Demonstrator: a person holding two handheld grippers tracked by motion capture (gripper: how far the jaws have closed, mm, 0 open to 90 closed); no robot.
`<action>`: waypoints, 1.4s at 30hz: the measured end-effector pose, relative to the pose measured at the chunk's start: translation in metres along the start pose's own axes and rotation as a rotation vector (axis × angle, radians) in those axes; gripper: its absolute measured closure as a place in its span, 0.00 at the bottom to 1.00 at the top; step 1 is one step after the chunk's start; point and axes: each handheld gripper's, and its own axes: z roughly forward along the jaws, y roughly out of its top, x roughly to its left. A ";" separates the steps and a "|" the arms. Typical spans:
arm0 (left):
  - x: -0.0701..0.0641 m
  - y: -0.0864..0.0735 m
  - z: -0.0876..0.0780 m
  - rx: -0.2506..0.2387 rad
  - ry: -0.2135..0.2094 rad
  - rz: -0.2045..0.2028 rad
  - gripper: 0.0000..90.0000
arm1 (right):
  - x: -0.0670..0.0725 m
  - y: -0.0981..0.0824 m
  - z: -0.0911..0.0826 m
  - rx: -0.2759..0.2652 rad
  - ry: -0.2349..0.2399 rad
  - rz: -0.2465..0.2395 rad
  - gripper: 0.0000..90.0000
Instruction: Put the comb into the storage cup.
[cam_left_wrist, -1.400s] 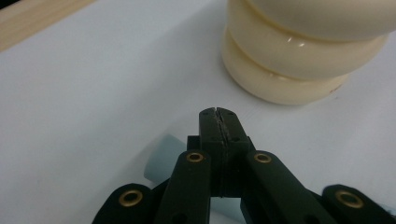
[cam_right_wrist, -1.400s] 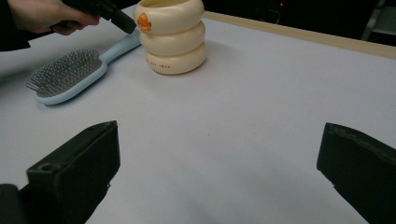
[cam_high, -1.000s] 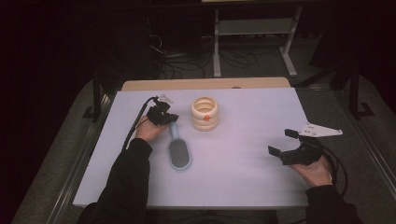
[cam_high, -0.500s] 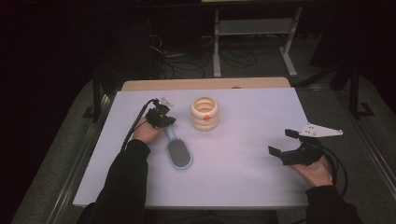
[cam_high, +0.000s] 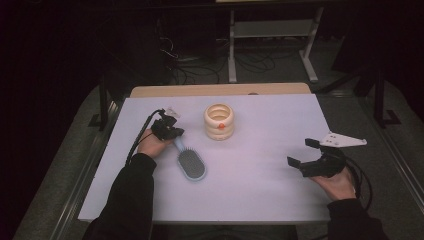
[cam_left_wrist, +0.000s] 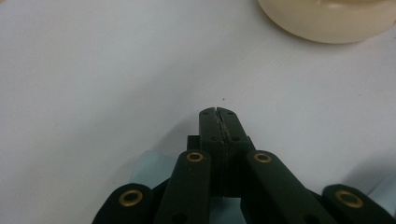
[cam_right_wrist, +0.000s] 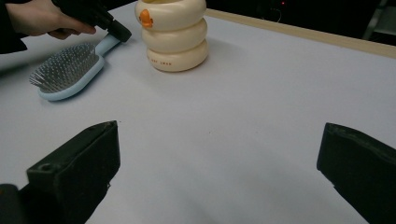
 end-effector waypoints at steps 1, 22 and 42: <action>0.000 -0.001 -0.001 -0.003 0.001 0.000 1.00 | 0.000 0.000 0.000 0.000 0.000 0.000 0.00; 0.000 -0.024 -0.014 -0.025 0.002 -0.021 1.00 | 0.001 0.000 0.002 0.015 0.002 -0.008 0.00; -0.006 -0.048 -0.029 -0.034 0.007 -0.020 1.00 | 0.000 -0.001 0.003 0.021 -0.009 -0.004 0.00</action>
